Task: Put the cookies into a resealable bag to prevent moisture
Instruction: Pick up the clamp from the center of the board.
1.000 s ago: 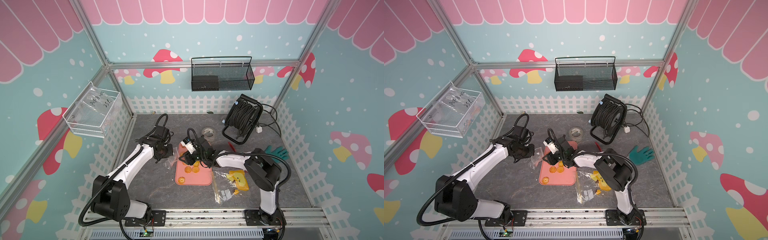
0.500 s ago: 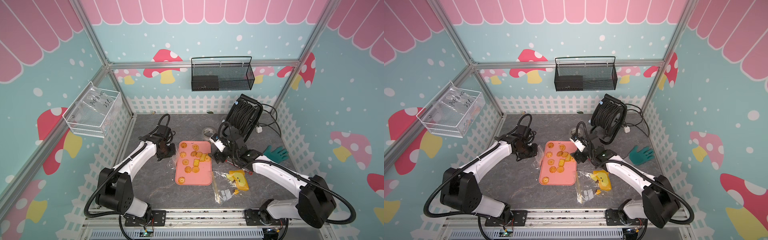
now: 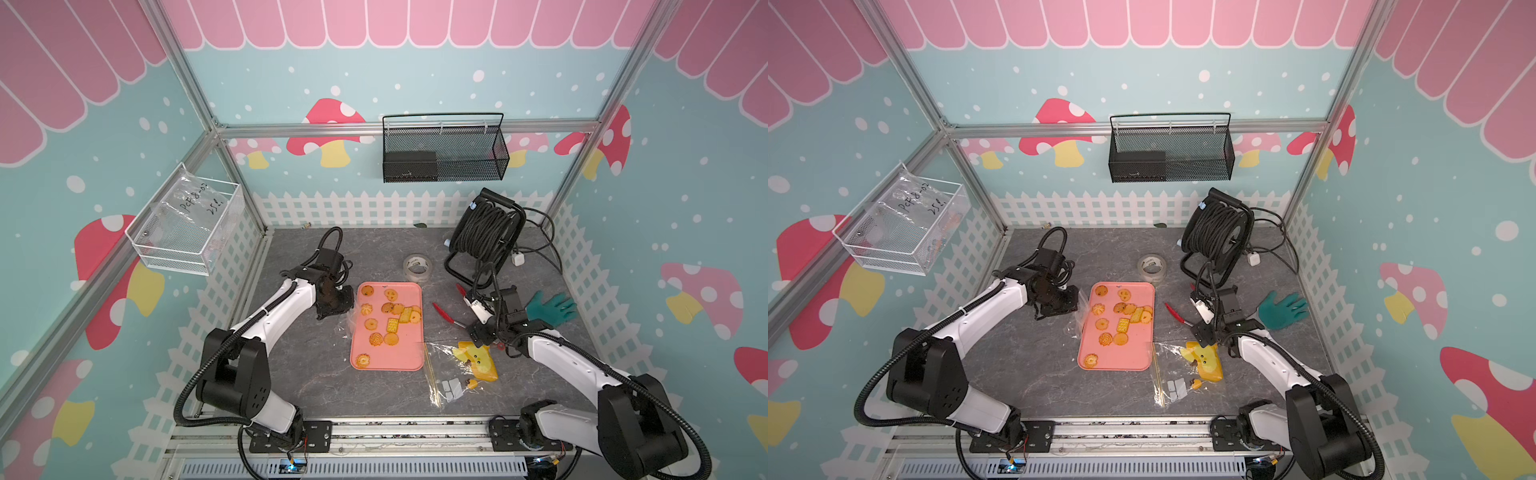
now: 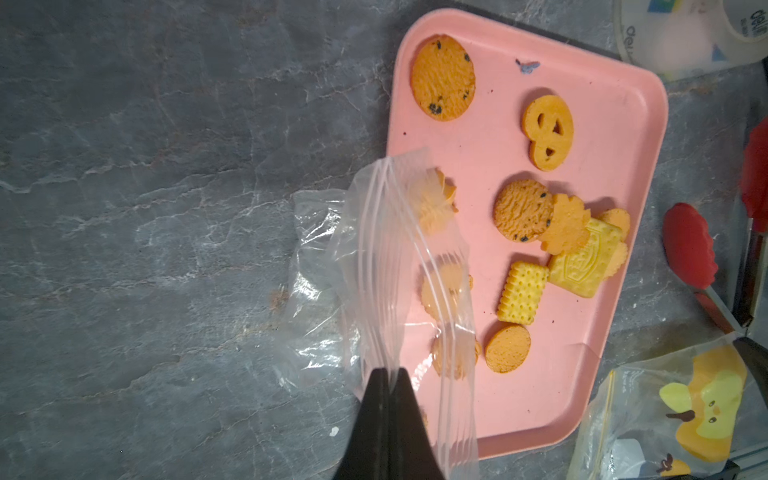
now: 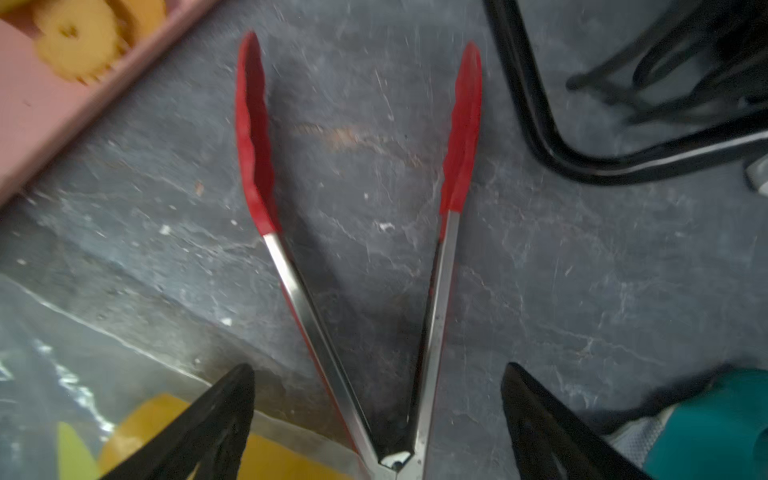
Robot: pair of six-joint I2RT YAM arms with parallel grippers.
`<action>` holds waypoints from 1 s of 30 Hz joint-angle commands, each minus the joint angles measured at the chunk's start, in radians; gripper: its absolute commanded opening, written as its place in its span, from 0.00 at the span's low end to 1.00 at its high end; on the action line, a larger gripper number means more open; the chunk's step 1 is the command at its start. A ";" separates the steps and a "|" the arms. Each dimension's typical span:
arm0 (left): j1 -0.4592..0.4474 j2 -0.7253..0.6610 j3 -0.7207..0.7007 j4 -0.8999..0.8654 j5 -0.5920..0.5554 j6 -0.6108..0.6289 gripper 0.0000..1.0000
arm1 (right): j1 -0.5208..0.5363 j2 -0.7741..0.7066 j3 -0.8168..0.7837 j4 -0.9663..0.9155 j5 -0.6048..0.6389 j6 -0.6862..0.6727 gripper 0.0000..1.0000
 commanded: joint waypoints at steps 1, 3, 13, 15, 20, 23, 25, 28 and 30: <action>0.007 0.021 0.022 -0.009 0.013 0.027 0.00 | -0.010 0.039 0.002 0.044 -0.092 -0.086 0.95; 0.007 0.024 0.023 -0.012 0.013 0.034 0.00 | -0.035 0.073 0.014 0.052 -0.099 -0.093 0.95; 0.012 0.035 0.019 -0.019 0.011 0.052 0.00 | -0.077 0.246 0.085 0.044 -0.165 -0.117 0.92; 0.013 0.038 0.020 -0.022 0.009 0.055 0.00 | -0.078 0.273 0.097 0.049 -0.196 -0.115 0.90; 0.014 0.032 0.014 -0.023 0.010 0.057 0.00 | -0.078 0.296 0.093 0.093 -0.234 -0.096 0.82; 0.015 0.038 0.013 -0.025 0.012 0.059 0.00 | -0.079 0.298 0.082 0.115 -0.217 -0.085 0.76; 0.016 0.041 0.017 -0.029 0.013 0.058 0.00 | -0.079 0.287 0.068 0.136 -0.207 -0.083 0.73; 0.017 0.047 0.026 -0.039 0.016 0.062 0.00 | -0.078 0.223 0.031 0.190 -0.199 -0.069 0.68; 0.017 0.051 0.034 -0.044 0.015 0.065 0.00 | -0.078 0.167 0.014 0.207 -0.196 -0.062 0.67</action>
